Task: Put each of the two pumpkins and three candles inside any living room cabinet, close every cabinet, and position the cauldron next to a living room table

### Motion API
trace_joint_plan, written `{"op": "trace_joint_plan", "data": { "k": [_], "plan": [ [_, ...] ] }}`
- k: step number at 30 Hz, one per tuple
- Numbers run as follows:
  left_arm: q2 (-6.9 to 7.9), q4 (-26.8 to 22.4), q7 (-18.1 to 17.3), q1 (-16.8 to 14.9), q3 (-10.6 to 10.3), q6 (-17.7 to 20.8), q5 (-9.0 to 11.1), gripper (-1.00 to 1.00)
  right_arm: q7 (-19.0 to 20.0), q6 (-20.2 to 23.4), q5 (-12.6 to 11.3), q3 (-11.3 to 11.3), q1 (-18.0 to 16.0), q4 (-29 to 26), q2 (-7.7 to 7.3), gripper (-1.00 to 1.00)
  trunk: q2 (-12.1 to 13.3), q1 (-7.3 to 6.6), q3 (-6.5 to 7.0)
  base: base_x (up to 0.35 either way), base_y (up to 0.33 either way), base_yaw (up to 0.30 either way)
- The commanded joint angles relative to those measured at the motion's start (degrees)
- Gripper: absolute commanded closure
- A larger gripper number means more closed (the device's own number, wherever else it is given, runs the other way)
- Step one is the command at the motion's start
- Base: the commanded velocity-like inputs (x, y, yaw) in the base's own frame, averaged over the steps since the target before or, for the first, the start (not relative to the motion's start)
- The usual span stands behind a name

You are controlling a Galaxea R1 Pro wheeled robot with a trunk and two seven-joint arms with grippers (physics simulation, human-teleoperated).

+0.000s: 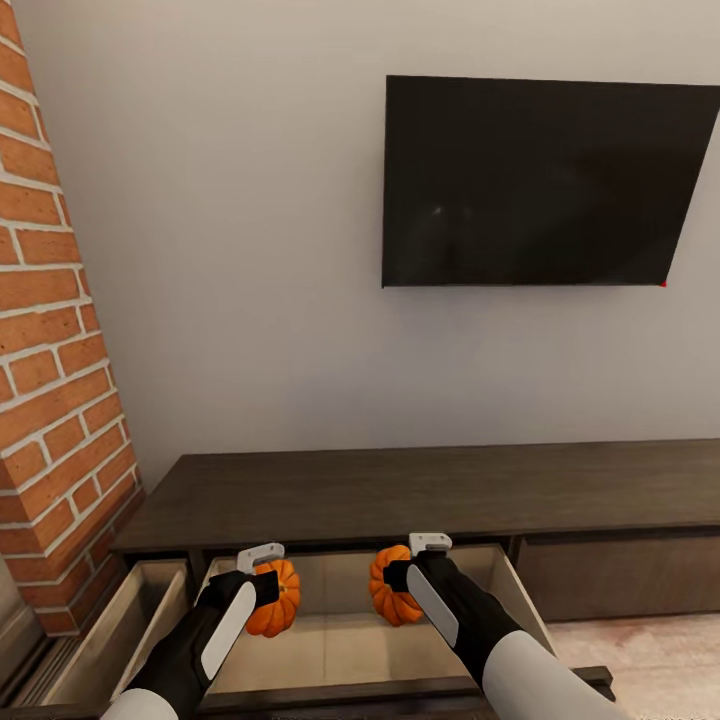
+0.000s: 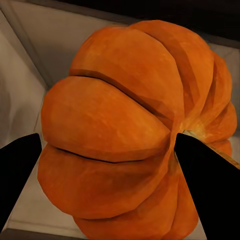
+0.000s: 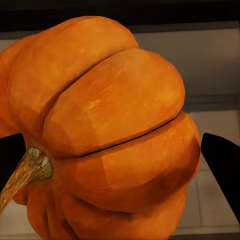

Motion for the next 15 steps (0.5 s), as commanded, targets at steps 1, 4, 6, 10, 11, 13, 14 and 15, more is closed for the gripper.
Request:
{"op": "trace_joint_plan", "data": {
  "k": [1,4,6,10,11,13,14,15],
  "plan": [
    [0.02,-0.1,0.6,0.0,-0.2,0.1,0.5,1.00,-0.5,0.1,-0.5,0.3,-0.1,0.0,-0.05,1.00,-0.4,0.21,-0.24,0.000,0.000,0.000],
    [0.01,-0.1,0.6,0.0,-0.2,0.1,0.5,1.00,-0.5,0.1,-0.6,0.3,-0.1,0.2,-0.07,1.00,-1.7,0.87,-0.78,0.000,0.000,0.000],
    [0.01,-0.1,0.6,0.0,-0.2,0.0,0.5,1.00,-0.5,0.1,-0.6,0.3,-0.1,0.2,-0.08,1.00,-2.4,1.26,-1.15,0.000,0.000,0.000],
    [0.07,0.0,0.6,0.0,-0.2,0.0,0.5,1.00,-0.6,0.2,-0.6,0.3,-0.1,0.3,-0.08,1.00,-2.4,1.32,-1.59,0.000,0.000,0.000],
    [0.08,0.0,0.6,0.0,-0.2,0.0,0.5,1.00,-0.6,0.2,-0.6,0.3,-0.1,0.3,-0.08,1.00,-2.4,1.32,-1.59,0.000,0.000,0.000],
    [0.09,0.0,0.7,0.0,-0.2,0.0,0.5,1.00,-0.6,0.1,-0.6,0.3,-0.1,0.4,-0.08,1.00,-2.4,1.32,-1.59,0.000,0.000,0.000],
    [0.09,0.0,0.7,0.0,-0.2,0.0,0.5,1.00,-0.6,0.1,-0.6,0.3,-0.1,0.4,-0.08,1.00,-2.4,1.32,-1.59,0.000,0.000,0.000],
    [0.09,0.0,0.7,0.0,-0.2,0.0,0.5,1.00,-0.6,0.1,-0.6,0.3,-0.1,0.4,-0.08,1.00,-2.4,1.32,-1.59,0.000,0.000,0.000]
  ]
}}
